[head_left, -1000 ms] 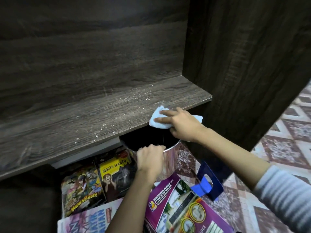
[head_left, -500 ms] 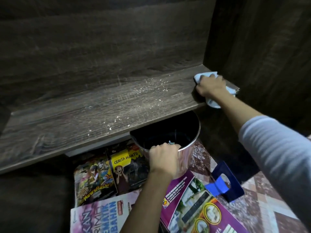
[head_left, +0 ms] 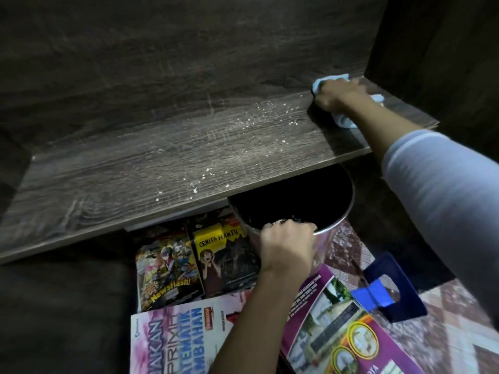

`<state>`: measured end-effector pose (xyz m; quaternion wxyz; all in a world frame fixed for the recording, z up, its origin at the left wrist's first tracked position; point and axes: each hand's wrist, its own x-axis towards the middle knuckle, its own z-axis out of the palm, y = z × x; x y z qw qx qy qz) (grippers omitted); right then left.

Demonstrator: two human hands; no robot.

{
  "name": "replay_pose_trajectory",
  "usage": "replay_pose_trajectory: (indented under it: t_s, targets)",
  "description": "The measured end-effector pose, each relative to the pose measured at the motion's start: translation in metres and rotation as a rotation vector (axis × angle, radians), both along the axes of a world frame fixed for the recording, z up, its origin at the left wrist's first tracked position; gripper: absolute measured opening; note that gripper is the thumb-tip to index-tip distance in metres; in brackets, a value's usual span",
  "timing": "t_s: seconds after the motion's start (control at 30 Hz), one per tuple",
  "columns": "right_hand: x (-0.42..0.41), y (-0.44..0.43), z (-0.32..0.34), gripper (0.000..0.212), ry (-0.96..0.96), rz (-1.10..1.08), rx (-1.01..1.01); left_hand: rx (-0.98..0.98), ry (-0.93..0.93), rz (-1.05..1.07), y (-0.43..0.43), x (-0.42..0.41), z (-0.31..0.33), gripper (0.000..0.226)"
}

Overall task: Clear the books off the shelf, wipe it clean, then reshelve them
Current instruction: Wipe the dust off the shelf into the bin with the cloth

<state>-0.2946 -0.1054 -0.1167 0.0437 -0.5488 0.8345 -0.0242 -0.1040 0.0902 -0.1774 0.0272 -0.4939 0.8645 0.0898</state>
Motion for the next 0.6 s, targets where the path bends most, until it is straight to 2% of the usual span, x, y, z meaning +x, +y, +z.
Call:
replay_pose_trajectory:
  t_s: [0.1, 0.23, 0.5, 0.57, 0.6]
  targets:
    - [0.012, -0.004, 0.000, 0.039, -0.013, 0.006, -0.029, 0.005, 0.001, 0.014, -0.003, 0.004, -0.002, 0.025]
    - [0.026, -0.002, -0.002, 0.034, -0.058, 0.116, -0.061, -0.001, -0.009, 0.024, -0.005, 0.007, -0.004, 0.026]
    - [0.026, 0.011, 0.008, 0.051, -0.266, 0.251, -0.019, -0.025, -0.001, 0.010, -0.001, 0.002, -0.004, 0.026]
    - [0.028, 0.018, 0.012, 0.062, -0.353, 0.286, -0.002, -0.034, -0.005, 0.016, -0.001, -0.001, -0.005, 0.026]
    - [0.029, 0.019, 0.012, 0.061, -0.404, 0.304, -0.013, -0.034, -0.011, 0.017, -0.002, -0.002, -0.004, 0.025]
